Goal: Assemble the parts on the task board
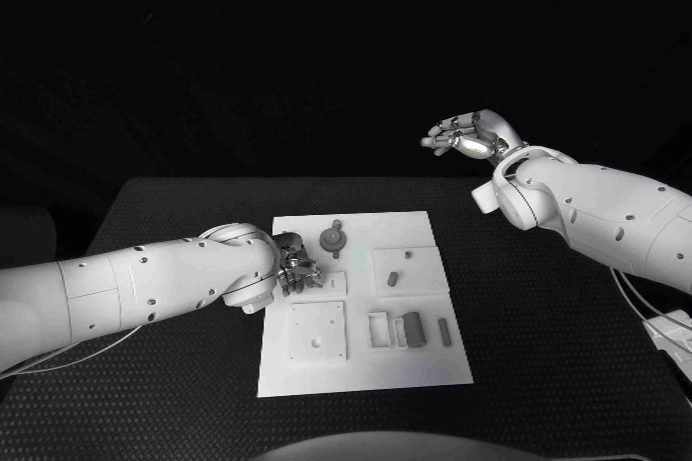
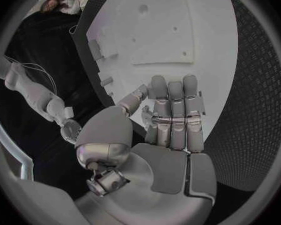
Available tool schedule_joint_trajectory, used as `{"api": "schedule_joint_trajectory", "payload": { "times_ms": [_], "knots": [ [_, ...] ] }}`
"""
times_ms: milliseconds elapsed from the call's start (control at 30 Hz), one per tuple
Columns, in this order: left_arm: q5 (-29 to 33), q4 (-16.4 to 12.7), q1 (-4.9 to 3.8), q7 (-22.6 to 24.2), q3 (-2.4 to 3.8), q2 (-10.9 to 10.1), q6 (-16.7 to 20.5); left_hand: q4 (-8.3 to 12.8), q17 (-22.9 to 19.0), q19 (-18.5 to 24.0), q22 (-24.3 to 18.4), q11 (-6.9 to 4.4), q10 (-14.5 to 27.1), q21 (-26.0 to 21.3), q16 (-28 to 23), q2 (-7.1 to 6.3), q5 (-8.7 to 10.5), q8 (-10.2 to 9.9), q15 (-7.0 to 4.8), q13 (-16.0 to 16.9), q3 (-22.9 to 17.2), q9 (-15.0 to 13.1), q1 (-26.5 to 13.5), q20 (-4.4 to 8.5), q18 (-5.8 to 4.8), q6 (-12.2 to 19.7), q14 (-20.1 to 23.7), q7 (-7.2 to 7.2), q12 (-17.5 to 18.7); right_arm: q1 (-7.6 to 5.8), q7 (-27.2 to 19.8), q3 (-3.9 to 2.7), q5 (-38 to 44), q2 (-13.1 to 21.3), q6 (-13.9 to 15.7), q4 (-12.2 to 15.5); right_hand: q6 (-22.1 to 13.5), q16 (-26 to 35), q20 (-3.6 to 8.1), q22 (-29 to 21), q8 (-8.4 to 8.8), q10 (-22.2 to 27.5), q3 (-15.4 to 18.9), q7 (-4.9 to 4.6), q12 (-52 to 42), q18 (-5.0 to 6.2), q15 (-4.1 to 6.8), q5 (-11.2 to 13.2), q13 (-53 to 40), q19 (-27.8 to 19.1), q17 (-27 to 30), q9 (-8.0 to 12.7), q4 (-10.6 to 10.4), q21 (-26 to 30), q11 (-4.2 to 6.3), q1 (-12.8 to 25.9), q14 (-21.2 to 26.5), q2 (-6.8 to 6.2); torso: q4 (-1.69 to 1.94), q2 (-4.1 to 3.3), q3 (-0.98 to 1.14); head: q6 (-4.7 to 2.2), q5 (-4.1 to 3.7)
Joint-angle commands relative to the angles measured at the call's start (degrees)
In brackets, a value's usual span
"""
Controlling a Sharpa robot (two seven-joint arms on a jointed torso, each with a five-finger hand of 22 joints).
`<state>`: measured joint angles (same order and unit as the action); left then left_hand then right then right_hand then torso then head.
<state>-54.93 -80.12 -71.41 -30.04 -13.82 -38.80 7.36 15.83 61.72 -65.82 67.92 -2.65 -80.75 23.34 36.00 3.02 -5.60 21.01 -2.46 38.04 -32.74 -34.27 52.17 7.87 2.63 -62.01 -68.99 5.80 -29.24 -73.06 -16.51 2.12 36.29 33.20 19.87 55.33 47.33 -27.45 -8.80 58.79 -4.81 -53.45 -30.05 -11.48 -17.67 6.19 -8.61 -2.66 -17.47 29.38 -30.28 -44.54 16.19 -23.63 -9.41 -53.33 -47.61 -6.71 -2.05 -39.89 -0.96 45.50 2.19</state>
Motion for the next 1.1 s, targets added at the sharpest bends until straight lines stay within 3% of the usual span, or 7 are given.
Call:
{"api": "schedule_joint_trajectory", "payload": {
  "times_ms": [33,233,333,567,1100],
  "knots": [
    [-0.43,0.04,0.03,-0.12,-0.01,0.19,-0.86,0.19,-0.10,-0.09,0.10,-0.67,0.44,0.02,0.36,0.42,-0.29,0.18,0.04,0.07,-0.22,-0.05,0.00,0.17,0.87,-3.78,0.26,-3.19,-0.37,-0.01,-0.46,-0.04,-0.06,-0.05,-0.86,-0.01,0.36,0.37,-0.09,-0.08,0.21,-0.49,0.32,-0.16,0.34,-0.26,-0.32,0.03,0.08,-0.47,0.07,0.06,0.11,0.37,0.11,0.24,0.16,0.39,-0.02,-0.01,0.02,0.01,0.01],
    [-0.47,0.21,0.03,0.03,-0.01,0.45,-0.86,-0.01,-0.21,-0.15,0.26,-0.71,0.45,-0.02,0.65,0.05,-0.11,0.20,0.03,0.18,-0.08,-0.17,-0.33,0.18,0.87,-4.00,0.30,-3.25,-0.65,-0.01,-0.42,-0.04,-0.06,-0.04,-0.93,0.08,0.36,0.41,-0.09,-0.09,0.21,-0.52,0.34,-0.16,0.38,-0.27,-0.33,0.03,0.13,-0.50,0.08,0.06,0.13,0.42,0.11,0.24,0.18,0.38,-0.03,-0.01,0.02,0.08,0.06],
    [-0.49,0.32,0.03,0.06,-0.01,0.58,-1.05,-0.71,-0.36,-0.32,0.66,-0.86,0.44,-0.11,1.44,-0.26,1.40,0.20,-0.04,0.53,0.11,-0.42,-0.94,0.24,0.91,-4.50,0.32,-3.44,-1.44,-0.01,-0.41,-0.04,-0.06,-0.05,-1.00,0.14,0.35,0.43,-0.10,-0.09,0.22,-0.54,0.36,-0.16,0.40,-0.28,-0.34,0.03,0.16,-0.53,0.08,0.07,0.15,0.44,0.11,0.24,0.19,0.38,-0.05,0.01,0.05,0.10,0.11],
    [-2.38,0.25,0.03,-0.36,-0.01,0.88,-1.57,-1.06,-0.35,-0.65,1.42,-1.18,0.10,0.05,2.74,-0.43,0.76,0.40,-0.15,1.17,0.19,-0.81,-1.16,0.37,0.99,-5.42,0.19,-3.82,-2.84,-0.01,-0.39,-0.04,-0.06,-0.11,-1.07,0.12,0.35,0.49,-0.11,-0.10,0.22,-0.58,0.40,-0.16,0.46,-0.30,-0.36,0.03,0.23,-0.58,0.09,0.07,0.16,0.51,0.11,0.26,0.23,0.35,-0.07,0.01,0.05,0.20,0.10],
    [-4.55,0.20,0.03,-0.57,0.00,1.25,-1.24,0.53,-1.75,-1.27,5.80,-2.17,0.38,1.15,8.67,0.58,-6.28,1.78,-0.64,3.07,-0.52,-2.49,-2.72,0.88,1.22,-7.13,0.61,-4.84,-8.24,-0.01,-0.36,-0.04,-0.07,-0.13,-1.19,0.07,0.37,0.59,-0.14,-0.12,0.22,-0.67,0.45,-0.16,0.55,-0.33,-0.41,0.03,0.37,-0.68,0.10,0.08,0.16,0.62,0.11,0.26,0.31,0.39,-0.03,0.01,0.01,0.21,-0.02]
  ]
}}
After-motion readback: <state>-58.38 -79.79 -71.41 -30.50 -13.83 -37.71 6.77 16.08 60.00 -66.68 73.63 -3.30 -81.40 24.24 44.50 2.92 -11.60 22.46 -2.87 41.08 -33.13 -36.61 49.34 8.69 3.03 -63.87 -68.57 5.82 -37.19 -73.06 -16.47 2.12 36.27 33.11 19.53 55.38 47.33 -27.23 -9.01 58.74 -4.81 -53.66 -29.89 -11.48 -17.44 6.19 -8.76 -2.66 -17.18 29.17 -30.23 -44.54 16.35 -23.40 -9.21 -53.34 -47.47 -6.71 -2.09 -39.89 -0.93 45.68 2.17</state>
